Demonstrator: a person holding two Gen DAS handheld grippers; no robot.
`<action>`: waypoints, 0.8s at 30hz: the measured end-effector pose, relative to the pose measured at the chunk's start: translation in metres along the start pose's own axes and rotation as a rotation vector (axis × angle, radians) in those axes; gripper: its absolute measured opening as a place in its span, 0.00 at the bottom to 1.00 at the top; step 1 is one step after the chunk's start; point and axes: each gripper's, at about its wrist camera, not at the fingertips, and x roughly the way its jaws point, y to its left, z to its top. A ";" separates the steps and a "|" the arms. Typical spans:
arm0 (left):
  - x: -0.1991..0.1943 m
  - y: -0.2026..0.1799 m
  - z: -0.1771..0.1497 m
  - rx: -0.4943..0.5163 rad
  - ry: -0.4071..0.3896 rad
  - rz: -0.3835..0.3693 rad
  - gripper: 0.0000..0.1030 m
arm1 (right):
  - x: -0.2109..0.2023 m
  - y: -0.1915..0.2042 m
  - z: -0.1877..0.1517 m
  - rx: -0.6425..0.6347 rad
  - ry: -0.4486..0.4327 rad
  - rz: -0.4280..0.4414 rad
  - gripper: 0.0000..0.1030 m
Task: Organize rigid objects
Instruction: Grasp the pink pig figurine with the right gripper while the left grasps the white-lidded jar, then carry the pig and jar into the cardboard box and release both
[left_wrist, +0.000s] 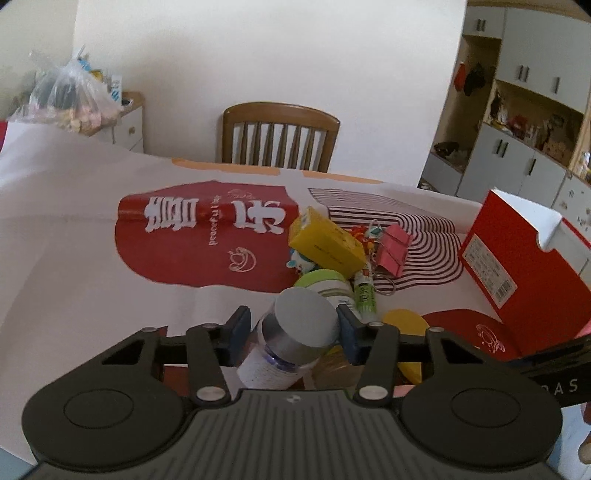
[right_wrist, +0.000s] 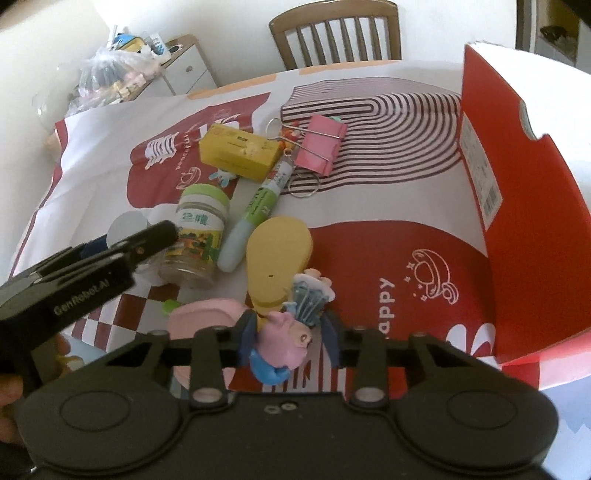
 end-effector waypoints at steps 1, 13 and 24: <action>0.000 0.002 0.000 -0.011 0.002 -0.002 0.47 | 0.000 0.000 0.000 -0.003 -0.001 -0.001 0.35; -0.014 0.001 0.005 0.000 0.009 0.019 0.42 | -0.018 0.006 -0.002 -0.031 -0.048 -0.031 0.30; -0.048 -0.003 0.020 -0.032 0.009 -0.028 0.41 | -0.065 0.008 -0.001 -0.017 -0.102 -0.021 0.30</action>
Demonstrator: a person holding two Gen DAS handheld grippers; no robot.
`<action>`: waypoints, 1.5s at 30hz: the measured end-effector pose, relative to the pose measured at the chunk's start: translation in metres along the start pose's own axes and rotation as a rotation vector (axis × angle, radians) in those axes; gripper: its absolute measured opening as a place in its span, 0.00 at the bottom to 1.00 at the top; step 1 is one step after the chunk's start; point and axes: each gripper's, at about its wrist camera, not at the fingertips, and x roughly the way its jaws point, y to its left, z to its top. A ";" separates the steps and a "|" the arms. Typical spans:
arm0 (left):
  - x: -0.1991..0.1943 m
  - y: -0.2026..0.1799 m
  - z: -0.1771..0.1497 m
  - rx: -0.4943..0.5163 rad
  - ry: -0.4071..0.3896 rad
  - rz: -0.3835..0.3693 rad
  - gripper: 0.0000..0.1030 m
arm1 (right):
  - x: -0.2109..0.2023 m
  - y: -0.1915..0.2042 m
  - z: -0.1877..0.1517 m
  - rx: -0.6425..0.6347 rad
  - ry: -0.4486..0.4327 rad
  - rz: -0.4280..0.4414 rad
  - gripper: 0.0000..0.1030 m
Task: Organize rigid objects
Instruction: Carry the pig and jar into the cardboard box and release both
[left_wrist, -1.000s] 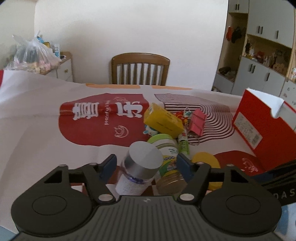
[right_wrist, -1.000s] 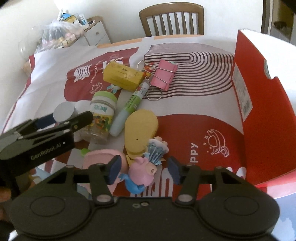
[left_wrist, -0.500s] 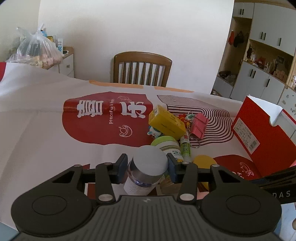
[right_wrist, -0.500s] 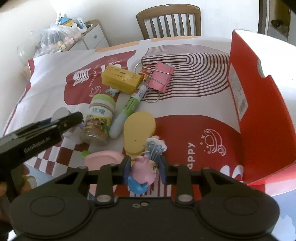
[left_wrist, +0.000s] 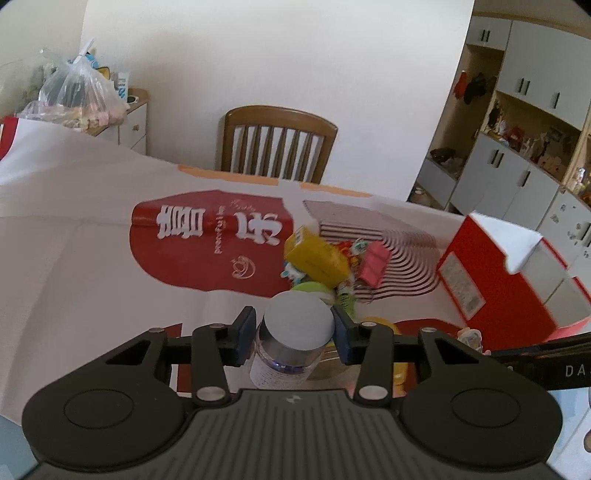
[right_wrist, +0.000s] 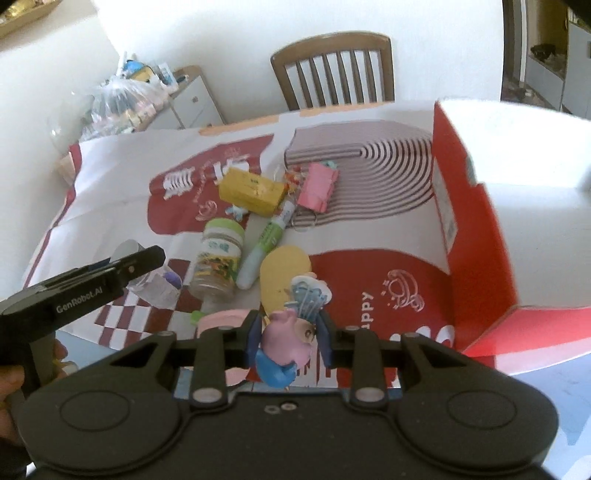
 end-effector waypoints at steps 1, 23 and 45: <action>-0.005 -0.003 0.002 0.002 -0.002 -0.010 0.41 | -0.005 -0.001 0.001 0.000 -0.007 0.000 0.30; -0.038 -0.135 0.060 0.067 0.010 -0.166 0.41 | -0.088 -0.089 0.029 0.007 -0.161 -0.056 0.30; 0.058 -0.315 0.066 0.175 0.175 -0.201 0.41 | -0.090 -0.231 0.037 -0.059 -0.138 -0.131 0.30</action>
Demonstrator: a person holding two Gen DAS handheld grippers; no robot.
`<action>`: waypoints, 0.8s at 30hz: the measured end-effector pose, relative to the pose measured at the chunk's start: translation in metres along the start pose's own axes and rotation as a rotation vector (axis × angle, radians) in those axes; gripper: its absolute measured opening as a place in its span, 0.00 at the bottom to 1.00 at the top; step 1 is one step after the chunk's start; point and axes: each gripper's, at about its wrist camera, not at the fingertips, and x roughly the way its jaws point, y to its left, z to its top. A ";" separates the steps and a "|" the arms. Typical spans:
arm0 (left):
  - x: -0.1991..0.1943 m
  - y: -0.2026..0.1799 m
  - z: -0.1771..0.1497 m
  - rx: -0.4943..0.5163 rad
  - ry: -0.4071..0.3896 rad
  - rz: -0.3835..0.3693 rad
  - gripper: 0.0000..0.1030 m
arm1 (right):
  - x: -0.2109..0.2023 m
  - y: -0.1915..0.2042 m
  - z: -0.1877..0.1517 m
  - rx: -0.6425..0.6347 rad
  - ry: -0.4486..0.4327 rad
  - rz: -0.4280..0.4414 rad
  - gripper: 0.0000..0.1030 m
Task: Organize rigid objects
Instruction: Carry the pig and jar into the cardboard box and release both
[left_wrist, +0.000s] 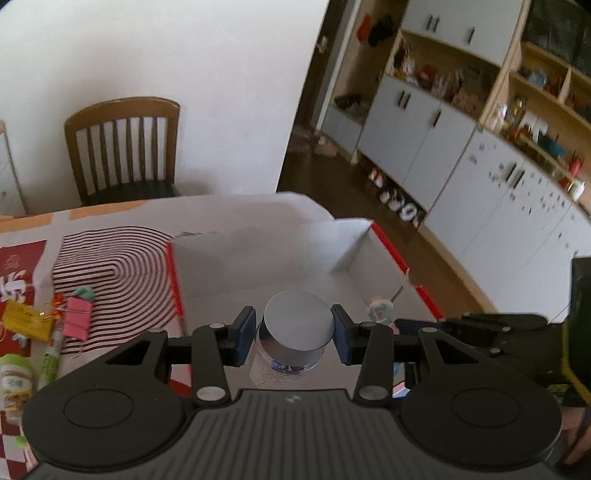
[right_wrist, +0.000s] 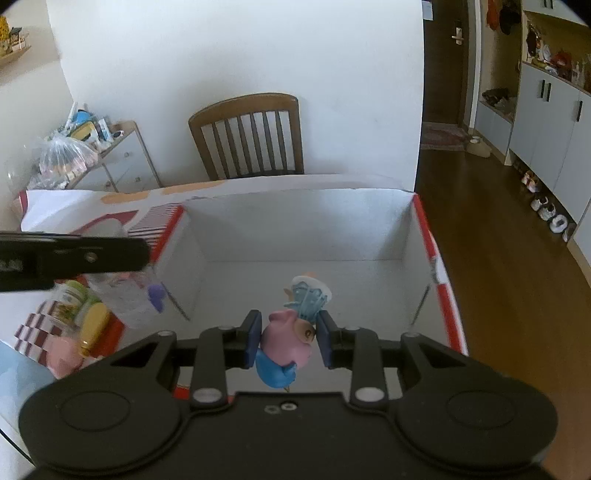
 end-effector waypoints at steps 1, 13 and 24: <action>0.009 -0.003 0.000 0.014 0.011 0.015 0.41 | 0.003 -0.003 0.001 -0.008 0.005 0.001 0.30; 0.104 -0.004 0.003 0.013 0.205 0.090 0.37 | 0.057 -0.023 0.002 -0.099 0.112 -0.010 0.30; 0.142 -0.006 0.001 0.011 0.272 0.094 0.36 | 0.087 -0.027 -0.001 -0.131 0.187 -0.020 0.30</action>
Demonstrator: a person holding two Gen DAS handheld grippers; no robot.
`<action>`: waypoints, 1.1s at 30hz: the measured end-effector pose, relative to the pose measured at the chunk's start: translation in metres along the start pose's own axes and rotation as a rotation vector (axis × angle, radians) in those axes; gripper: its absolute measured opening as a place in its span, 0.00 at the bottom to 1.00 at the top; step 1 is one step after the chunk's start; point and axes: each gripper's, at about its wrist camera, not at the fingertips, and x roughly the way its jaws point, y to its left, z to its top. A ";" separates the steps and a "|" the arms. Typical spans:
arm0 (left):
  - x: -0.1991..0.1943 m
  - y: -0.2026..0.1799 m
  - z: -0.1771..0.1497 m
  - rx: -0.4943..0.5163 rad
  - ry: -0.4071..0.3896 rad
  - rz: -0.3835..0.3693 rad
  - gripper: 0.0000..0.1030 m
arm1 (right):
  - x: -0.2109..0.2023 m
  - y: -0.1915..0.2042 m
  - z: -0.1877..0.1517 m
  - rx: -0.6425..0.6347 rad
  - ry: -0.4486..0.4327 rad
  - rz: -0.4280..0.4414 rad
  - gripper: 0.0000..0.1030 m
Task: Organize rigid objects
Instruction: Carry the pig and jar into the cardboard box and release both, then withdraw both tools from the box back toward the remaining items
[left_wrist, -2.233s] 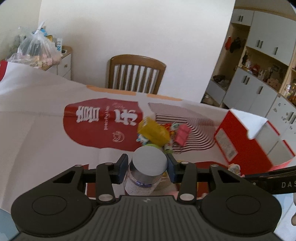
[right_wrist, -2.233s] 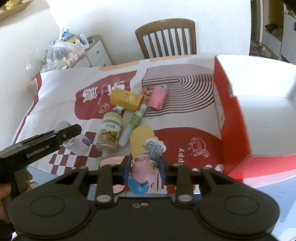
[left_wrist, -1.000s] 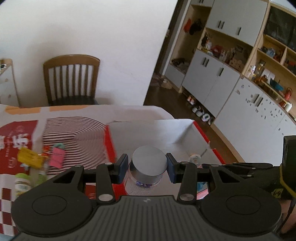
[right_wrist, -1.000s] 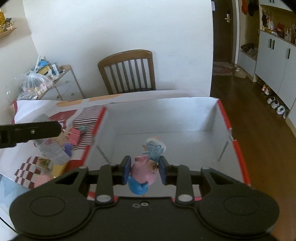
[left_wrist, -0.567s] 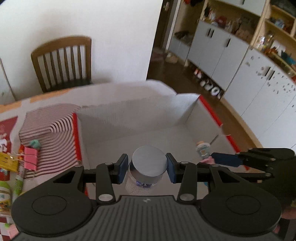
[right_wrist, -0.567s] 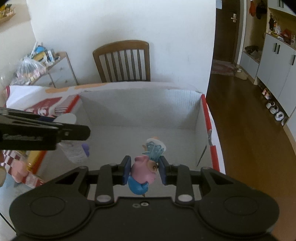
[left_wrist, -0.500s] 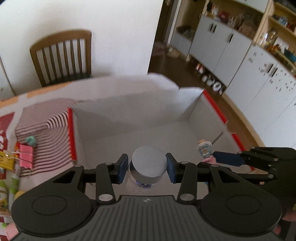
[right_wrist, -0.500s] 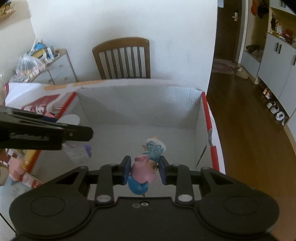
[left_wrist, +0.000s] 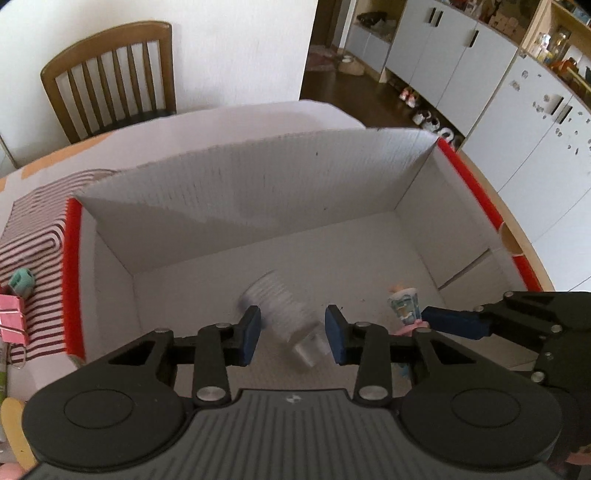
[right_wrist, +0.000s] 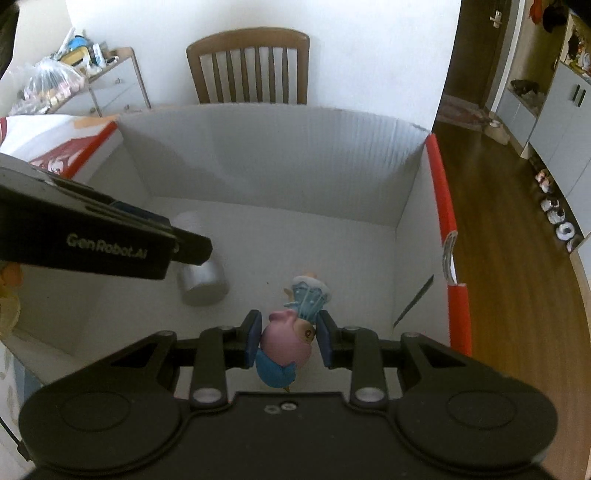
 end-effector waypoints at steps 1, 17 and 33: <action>0.004 0.000 0.000 -0.002 0.005 -0.002 0.36 | 0.000 0.001 0.000 -0.004 0.002 0.000 0.30; -0.007 -0.007 -0.006 0.000 -0.018 0.004 0.36 | -0.016 -0.010 0.003 0.014 0.018 0.037 0.39; -0.075 -0.017 -0.028 0.006 -0.162 0.031 0.42 | -0.067 -0.011 -0.007 0.066 -0.072 0.070 0.61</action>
